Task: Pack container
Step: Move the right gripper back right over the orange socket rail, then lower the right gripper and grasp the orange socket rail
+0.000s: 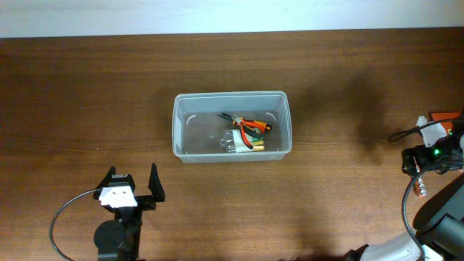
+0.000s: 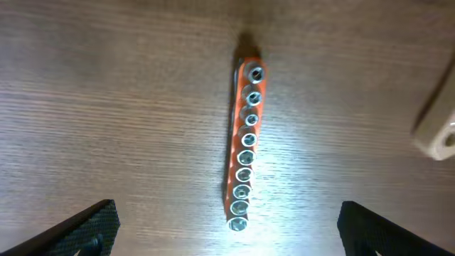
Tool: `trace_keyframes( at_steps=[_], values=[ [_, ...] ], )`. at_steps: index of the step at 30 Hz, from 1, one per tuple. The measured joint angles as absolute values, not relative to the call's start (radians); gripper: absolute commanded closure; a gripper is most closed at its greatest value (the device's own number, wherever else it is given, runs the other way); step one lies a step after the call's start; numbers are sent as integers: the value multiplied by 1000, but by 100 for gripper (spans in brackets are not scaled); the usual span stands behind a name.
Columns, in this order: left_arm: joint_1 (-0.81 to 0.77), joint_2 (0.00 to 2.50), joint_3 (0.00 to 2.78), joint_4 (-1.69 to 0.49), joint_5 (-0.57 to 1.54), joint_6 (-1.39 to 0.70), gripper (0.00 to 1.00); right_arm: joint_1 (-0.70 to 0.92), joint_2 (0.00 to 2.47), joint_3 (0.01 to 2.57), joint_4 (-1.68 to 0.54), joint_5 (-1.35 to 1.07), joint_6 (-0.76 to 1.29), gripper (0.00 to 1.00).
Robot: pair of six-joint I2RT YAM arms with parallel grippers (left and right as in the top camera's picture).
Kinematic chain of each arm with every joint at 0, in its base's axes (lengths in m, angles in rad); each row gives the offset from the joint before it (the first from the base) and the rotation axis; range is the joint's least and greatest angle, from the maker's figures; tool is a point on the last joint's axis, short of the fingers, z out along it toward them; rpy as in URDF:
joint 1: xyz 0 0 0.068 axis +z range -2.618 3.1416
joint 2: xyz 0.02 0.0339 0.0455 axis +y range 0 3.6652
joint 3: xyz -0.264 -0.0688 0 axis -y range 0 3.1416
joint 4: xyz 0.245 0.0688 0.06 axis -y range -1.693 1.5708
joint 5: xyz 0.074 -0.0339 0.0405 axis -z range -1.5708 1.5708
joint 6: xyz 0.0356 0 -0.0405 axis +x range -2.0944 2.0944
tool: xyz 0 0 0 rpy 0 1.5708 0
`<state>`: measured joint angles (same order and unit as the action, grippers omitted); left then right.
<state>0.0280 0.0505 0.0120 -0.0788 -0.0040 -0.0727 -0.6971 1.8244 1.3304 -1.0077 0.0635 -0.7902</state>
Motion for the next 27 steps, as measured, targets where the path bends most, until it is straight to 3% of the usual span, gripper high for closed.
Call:
trace_keyframes(
  at_steps=[13,27],
  values=[
    [28,51,12,-79,-7,-73,1,-738,1834,1246,-860,79,-759,1],
    [28,51,12,-79,-7,-73,1,-738,1920,1246,-858,67,-735,1]
  ],
)
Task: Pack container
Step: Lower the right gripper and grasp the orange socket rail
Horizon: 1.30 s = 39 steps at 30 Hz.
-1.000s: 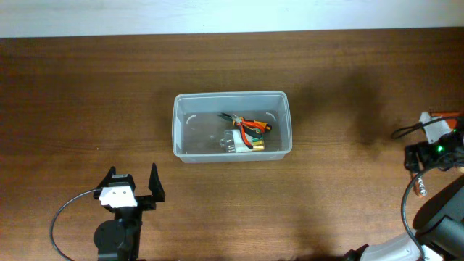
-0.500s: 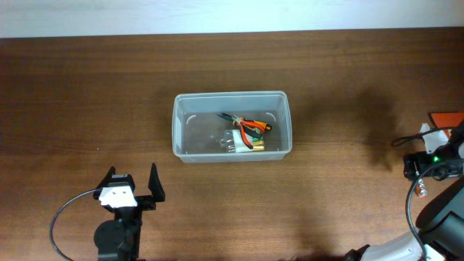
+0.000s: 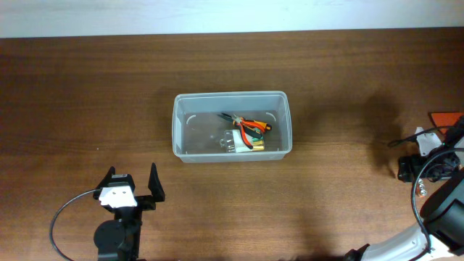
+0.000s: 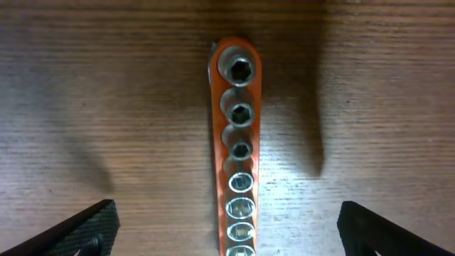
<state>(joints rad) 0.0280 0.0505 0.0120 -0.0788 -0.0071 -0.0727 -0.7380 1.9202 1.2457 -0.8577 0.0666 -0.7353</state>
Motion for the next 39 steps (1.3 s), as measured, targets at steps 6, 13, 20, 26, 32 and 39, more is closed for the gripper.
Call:
trace_keyframes(
  at_steps=[6,13,20,26,32,39],
  values=[
    [28,51,12,-79,-7,-72,1,-738,1921,1245,-851,52,-735,1],
    [28,51,12,-79,-7,-73,1,-738,1959,1246,-851,35,-736,1],
    [28,51,12,-79,-7,-73,1,-738,1959,1246,-845,29,-736,1],
    [28,51,12,-79,-7,-73,1,-738,1959,1246,-834,24,-736,1],
    [28,51,12,-79,-7,-73,1,-738,1959,1246,-822,-4,-736,1],
    [28,51,12,-79,-7,-73,1,-760,1961,1246,-812,-26,-735,1]
  ],
)
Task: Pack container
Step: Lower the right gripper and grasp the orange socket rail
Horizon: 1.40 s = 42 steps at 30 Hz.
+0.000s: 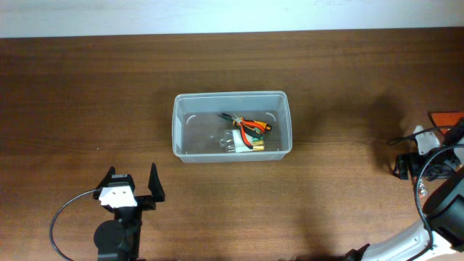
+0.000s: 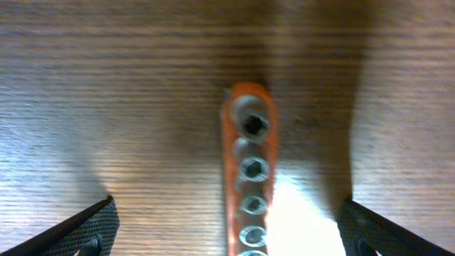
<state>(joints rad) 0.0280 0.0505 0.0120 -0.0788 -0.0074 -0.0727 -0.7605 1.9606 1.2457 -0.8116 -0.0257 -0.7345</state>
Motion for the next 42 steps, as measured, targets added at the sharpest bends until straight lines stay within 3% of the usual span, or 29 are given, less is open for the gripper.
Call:
trace_keyframes(
  at_steps=[27,29,33,36,42],
  values=[
    [28,51,12,-79,-7,-73,1,-789,1961,1246,-807,-28,-719,0],
    [28,51,12,-79,-7,-73,1,-789,1961,1245,-807,-28,-719,5],
    [28,51,12,-79,-7,-73,1,-787,1961,1246,-807,-30,-725,27],
    [28,51,12,-79,-7,-72,1,-786,1961,1245,-807,-31,-721,33],
    [28,51,12,-79,-7,-73,1,-785,1961,1245,-807,-32,-725,56]
  ],
)
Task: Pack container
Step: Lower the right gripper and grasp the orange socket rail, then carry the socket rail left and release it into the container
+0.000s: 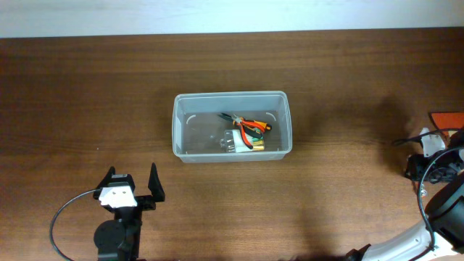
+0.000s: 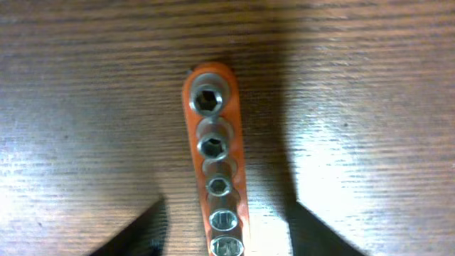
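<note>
An orange socket rail with a row of steel sockets lies on the wooden table, running from mid-frame to the bottom edge of the right wrist view. My right gripper hangs low over it, one dark finger on each side of the rail, a gap left on both sides. In the overhead view this arm is at the far right edge. The clear plastic container stands mid-table with orange-handled pliers and other small items inside. My left gripper rests open near the front left, holding nothing.
An orange flat object and a small white piece lie by the right arm at the table's right edge. A cable loops from the left arm at the front edge.
The right gripper's fingers have come inward from the frame's corners to stand close on either side of the rail. The arm has shifted slightly right. The left arm and container are unchanged.
The right gripper was wide open well above the whole socket rail. It was then much lower, with only the rail's top end in view, and stayed wide open there. Now its fingers have narrowed around the rail.
</note>
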Tool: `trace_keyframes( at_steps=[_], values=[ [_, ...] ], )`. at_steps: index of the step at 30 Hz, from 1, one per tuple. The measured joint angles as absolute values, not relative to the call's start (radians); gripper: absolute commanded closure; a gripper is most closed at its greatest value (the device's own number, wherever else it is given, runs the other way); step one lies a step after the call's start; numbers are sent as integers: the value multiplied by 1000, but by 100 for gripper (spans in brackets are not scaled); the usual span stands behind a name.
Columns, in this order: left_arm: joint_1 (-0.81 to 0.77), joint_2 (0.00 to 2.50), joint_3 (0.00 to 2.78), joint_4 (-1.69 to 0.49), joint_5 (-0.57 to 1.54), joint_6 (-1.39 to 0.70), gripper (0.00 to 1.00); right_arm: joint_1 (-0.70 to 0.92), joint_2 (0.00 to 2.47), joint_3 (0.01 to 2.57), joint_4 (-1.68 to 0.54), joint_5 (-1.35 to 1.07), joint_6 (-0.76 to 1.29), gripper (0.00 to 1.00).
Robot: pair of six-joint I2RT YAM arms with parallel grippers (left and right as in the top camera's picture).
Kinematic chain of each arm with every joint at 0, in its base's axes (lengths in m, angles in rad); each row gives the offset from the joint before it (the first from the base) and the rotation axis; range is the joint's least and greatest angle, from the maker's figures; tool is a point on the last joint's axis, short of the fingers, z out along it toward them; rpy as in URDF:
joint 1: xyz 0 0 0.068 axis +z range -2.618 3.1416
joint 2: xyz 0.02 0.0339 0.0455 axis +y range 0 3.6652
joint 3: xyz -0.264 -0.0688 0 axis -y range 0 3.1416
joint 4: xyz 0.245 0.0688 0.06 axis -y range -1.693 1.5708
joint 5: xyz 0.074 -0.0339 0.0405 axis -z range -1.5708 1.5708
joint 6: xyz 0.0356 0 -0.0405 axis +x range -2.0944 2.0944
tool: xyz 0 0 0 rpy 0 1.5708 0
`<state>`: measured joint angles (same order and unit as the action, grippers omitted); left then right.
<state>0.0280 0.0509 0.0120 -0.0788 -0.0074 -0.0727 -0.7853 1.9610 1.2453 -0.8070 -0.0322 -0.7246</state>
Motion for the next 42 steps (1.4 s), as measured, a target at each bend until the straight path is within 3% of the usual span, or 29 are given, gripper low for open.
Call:
trace_keyframes(
  at_steps=[6,16,31,42],
  values=[
    [28,51,12,-79,-7,-73,1,-776,1961,1245,-807,-31,-719,66],
    [28,51,12,-79,-7,-73,1,-730,1961,1247,-805,-24,-725,96],
    [28,51,12,-79,-7,-73,1,-688,1984,1352,-857,-25,-684,96],
    [28,51,12,-79,-7,-73,1,-398,1986,1722,-1005,-24,-680,95]
  ],
)
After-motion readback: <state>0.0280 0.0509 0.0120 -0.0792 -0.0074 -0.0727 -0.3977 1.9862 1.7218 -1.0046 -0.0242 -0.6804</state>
